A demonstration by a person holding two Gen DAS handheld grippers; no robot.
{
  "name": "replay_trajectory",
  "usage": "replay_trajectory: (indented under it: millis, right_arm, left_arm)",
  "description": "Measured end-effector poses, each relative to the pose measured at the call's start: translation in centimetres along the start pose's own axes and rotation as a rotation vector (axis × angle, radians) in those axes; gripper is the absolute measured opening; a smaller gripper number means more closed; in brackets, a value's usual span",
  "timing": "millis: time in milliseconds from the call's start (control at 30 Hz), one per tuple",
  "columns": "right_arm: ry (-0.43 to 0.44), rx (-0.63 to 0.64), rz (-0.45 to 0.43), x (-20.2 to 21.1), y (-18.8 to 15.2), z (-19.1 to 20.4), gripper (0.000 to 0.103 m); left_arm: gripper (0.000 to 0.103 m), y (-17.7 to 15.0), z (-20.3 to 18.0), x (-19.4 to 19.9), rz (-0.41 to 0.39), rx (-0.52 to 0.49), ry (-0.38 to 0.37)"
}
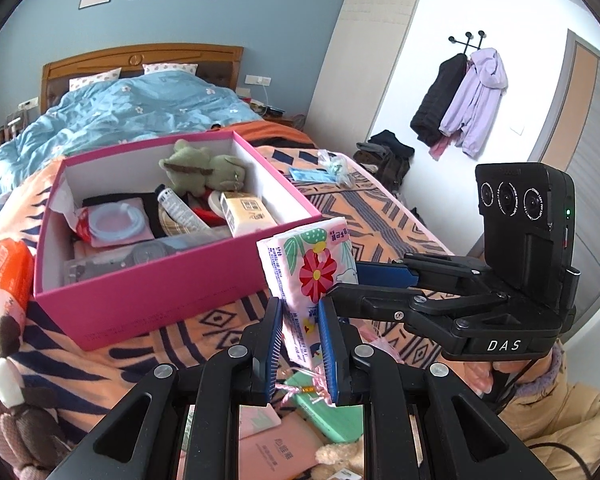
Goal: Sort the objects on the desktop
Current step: 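Lift the pink floral tissue pack with both grippers toward the pink box, then carry the pink floral pack with both grippers over the box opening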
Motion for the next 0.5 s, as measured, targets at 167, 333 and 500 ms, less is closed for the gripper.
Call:
replay_trajectory:
  millis: [167, 333, 500]
  right_arm:
    - [0.005, 0.001, -0.01, -0.3, 0.8, -0.3, 0.035]
    - [0.008, 0.008, -0.016, -0.4, 1.5, -0.3, 0.035]
    - [0.004, 0.018, -0.02, -0.7, 2.2, -0.5, 0.035]
  left_arm:
    - [0.018, 0.7, 0.3, 0.2, -0.012, -0.005, 0.008]
    - [0.018, 1.3, 0.4, 0.3, -0.022, -0.007, 0.012]
    - [0.018, 2.0, 0.6, 0.3, -0.031, -0.01, 0.019]
Point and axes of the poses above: each gripper's, at about its wrist camera, not at the fingertips, and x roughly against the way its jaws point, z to its left, y to its top, the point moved 3 cm from there along -x, roughly the way its jaws point, and after that the axes turned 7 degrees about x, right-handed, at the moved point
